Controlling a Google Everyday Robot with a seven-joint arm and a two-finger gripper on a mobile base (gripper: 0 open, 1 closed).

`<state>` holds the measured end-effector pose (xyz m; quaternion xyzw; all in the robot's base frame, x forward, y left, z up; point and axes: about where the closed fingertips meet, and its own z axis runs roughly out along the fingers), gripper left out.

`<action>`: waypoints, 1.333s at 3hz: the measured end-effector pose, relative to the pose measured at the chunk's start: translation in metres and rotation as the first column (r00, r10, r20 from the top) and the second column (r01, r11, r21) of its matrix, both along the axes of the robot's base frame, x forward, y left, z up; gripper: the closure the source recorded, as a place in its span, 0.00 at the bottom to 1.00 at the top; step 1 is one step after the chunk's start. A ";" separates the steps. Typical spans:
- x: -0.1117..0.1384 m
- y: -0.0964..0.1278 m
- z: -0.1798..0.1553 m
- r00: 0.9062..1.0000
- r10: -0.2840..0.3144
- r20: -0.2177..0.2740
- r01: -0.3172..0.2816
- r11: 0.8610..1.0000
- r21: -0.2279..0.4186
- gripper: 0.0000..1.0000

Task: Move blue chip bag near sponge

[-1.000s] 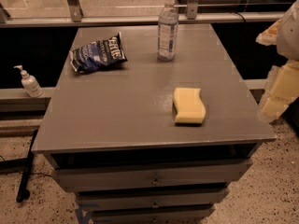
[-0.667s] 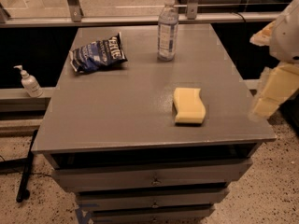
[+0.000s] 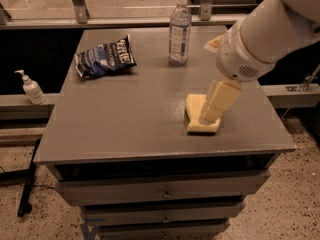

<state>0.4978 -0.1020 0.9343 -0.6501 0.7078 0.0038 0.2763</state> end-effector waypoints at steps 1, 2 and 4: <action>0.027 0.055 -0.009 0.996 0.065 0.059 -0.069 0.994 0.081 0.00; 0.027 0.055 -0.009 0.996 0.065 0.059 -0.070 0.994 0.081 0.00; 0.087 0.102 -0.021 0.990 0.072 0.118 -0.098 0.967 0.233 0.00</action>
Offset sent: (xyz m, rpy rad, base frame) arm 0.0199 0.0446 -0.0100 0.0641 -0.0338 0.0595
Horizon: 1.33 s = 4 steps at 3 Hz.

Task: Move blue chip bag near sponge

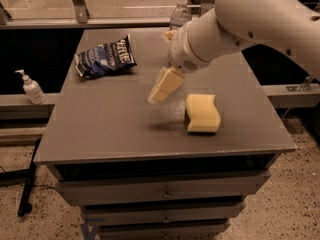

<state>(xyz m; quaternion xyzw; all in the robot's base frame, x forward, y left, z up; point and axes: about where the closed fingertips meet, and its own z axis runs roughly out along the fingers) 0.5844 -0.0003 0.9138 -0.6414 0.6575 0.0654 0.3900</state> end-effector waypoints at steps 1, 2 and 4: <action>0.048 0.047 -0.014 1.000 0.014 0.018 -0.015 0.996 0.090 0.00; 0.088 0.106 -0.035 1.000 0.030 0.001 -0.030 0.985 0.170 0.00; 0.133 0.145 -0.048 1.000 0.008 -0.004 -0.007 0.971 0.239 0.18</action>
Offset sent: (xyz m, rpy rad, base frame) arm 0.1203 0.1456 -0.0555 0.2309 0.0284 0.0313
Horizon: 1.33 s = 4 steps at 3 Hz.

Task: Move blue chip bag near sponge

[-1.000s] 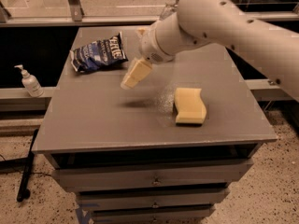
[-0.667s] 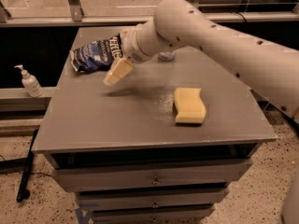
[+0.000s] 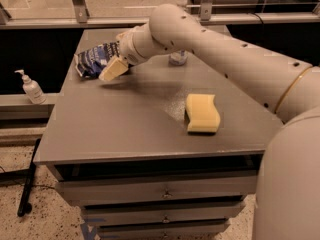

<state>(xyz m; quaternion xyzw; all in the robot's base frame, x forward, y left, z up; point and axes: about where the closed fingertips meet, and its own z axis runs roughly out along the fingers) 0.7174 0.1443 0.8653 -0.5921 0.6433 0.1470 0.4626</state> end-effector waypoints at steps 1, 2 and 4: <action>0.017 -0.004 -0.007 0.999 -0.032 -0.004 0.032 0.999 0.013 0.41; 0.019 -0.007 -0.017 0.999 -0.048 -0.021 0.049 0.999 0.020 0.65; -0.004 -0.052 0.027 0.995 -0.096 0.007 0.096 0.995 0.015 1.00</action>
Offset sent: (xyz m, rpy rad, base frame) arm 0.0218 -0.0142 -0.0290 0.0270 0.0374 -0.0736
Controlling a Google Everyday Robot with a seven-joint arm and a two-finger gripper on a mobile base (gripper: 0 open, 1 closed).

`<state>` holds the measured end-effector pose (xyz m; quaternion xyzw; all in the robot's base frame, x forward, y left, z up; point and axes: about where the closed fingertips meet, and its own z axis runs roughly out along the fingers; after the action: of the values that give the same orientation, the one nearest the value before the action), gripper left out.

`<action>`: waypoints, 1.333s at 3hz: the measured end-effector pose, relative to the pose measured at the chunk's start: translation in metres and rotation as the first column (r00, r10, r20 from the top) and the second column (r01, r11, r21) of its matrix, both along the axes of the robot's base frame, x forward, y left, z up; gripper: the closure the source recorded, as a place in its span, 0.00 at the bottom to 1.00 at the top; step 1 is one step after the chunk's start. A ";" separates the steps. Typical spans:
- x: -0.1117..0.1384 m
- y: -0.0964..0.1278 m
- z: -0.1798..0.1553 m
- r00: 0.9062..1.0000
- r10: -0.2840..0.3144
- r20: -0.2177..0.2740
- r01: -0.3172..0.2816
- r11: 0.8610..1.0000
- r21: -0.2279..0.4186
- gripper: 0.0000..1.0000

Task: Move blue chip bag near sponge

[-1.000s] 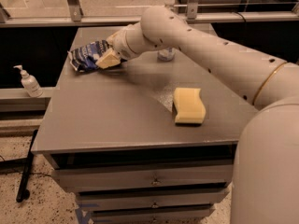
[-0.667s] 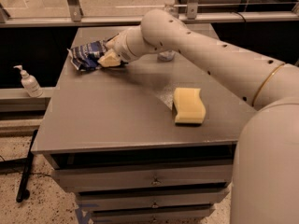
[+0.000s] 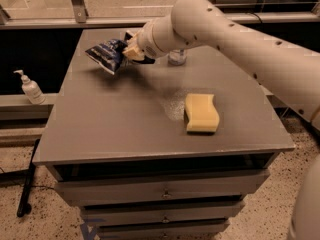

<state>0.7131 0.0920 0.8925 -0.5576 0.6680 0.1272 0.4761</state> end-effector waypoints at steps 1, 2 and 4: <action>-0.035 -0.038 0.036 0.999 -0.032 0.007 0.032 0.999 0.003 1.00; -0.080 -0.092 0.056 0.995 -0.097 -0.021 0.096 0.995 -0.027 1.00; -0.131 -0.197 0.025 0.964 -0.254 -0.077 0.239 0.957 -0.163 1.00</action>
Offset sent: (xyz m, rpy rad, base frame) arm -0.1363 -0.1582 0.0768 -0.0644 0.0671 -0.1792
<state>0.5820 -0.1051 0.9173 -0.4978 0.7625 0.0425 0.4111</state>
